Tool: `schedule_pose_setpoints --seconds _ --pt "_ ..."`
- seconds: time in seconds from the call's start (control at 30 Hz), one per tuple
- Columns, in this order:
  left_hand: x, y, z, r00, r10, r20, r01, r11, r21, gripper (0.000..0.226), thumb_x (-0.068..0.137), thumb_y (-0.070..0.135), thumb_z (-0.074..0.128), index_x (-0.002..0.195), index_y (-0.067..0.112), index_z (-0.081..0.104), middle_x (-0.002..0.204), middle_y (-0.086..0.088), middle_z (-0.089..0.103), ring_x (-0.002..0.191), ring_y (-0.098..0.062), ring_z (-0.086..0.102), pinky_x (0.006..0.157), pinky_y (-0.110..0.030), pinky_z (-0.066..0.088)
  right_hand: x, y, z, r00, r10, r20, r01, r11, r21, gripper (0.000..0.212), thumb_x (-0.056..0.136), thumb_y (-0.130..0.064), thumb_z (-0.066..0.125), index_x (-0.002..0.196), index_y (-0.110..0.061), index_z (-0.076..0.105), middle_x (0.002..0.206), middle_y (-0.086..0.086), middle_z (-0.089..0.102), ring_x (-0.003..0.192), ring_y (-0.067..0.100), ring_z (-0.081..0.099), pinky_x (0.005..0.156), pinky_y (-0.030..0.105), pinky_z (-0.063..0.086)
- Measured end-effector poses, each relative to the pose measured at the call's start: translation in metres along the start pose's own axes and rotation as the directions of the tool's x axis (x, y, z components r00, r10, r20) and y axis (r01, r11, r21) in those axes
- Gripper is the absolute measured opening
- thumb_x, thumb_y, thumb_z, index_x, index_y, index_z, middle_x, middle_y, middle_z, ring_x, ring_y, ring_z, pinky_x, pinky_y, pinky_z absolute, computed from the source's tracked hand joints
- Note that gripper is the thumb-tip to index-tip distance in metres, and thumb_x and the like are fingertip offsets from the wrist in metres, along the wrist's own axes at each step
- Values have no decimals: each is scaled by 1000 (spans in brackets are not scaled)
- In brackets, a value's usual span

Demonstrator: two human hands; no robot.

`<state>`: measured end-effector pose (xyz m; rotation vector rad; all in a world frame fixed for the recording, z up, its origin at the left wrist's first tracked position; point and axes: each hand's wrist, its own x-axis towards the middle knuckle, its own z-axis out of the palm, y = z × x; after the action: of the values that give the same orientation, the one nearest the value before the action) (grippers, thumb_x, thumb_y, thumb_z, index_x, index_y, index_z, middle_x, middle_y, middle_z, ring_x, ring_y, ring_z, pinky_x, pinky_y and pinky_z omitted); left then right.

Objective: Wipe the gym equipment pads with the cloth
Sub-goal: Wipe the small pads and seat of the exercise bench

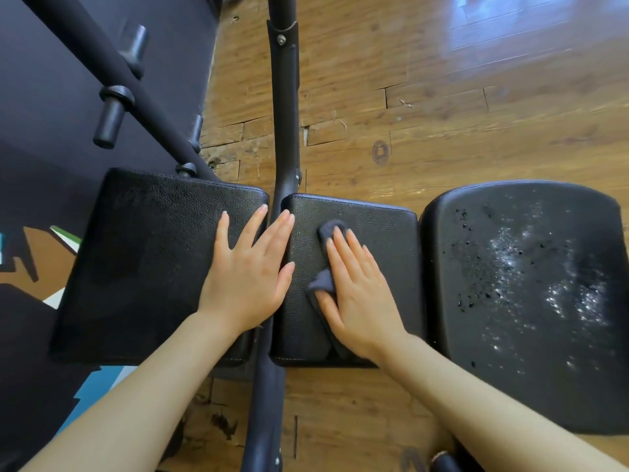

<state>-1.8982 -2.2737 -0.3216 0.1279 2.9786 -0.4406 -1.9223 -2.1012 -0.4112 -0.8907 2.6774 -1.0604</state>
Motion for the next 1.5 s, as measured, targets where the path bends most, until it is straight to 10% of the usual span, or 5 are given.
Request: schedule_pose_setpoints --seconds 0.6,0.87,1.2,1.33,1.5 --pt "-3 -1 7 995 -64 -81 48 981 -187 75 77 14 30 149 2 17 154 -13 32 144 -31 27 113 -65 19 21 -49 14 997 62 -54 -58 995 75 65 94 -38 34 150 -7 25 159 7 16 148 22 4 120 39 9" --pt "-3 0 4 993 -46 -105 28 985 -168 67 83 14 34 149 3 24 145 -12 47 141 -34 32 111 -66 21 18 -39 7 991 -136 9 135 990 44 68 91 -40 43 151 -12 27 159 4 18 148 22 5 120 39 7" --pt "-3 7 2 986 49 -161 -62 995 -80 55 97 40 35 141 10 47 150 -13 41 140 -35 35 109 -63 27 -39 -25 9 996 90 -24 -88 993 74 73 85 -34 39 151 -7 22 160 6 12 148 19 1 119 39 8" --pt "-14 63 8 953 212 -218 -254 949 -189 52 91 27 44 135 0 53 143 -18 49 132 -31 47 106 -45 38 -45 -15 -8 993 108 43 -115 859 499 80 81 -20 44 153 -10 11 160 -3 10 147 8 4 119 28 9" --pt "-29 115 19 998 57 -6 -57 983 -175 64 89 43 41 137 1 51 143 -29 44 134 -41 41 106 -54 39 -55 30 -25 965 247 -86 -173 849 499 86 64 2 41 148 -6 27 156 0 24 145 8 17 117 20 13"
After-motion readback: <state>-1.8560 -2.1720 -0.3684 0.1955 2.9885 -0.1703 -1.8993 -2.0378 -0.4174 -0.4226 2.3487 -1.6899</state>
